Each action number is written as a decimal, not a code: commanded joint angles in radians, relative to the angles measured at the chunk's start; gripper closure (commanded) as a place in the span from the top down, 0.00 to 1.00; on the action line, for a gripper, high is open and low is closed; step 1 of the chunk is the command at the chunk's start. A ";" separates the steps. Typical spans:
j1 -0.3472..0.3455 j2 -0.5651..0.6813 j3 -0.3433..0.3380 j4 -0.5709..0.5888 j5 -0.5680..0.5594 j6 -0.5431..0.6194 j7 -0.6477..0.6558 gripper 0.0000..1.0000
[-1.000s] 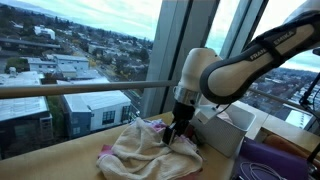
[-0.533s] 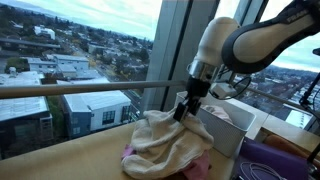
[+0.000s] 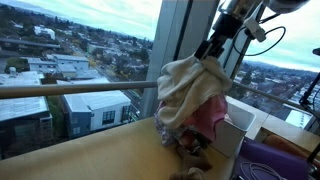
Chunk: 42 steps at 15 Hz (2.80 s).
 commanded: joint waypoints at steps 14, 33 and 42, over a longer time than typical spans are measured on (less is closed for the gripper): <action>-0.306 -0.160 -0.210 0.469 -0.071 -0.475 -0.217 0.00; -0.273 0.030 -0.186 0.511 0.024 -0.487 -0.344 0.00; -0.262 0.097 -0.162 0.441 0.051 -0.480 -0.375 0.00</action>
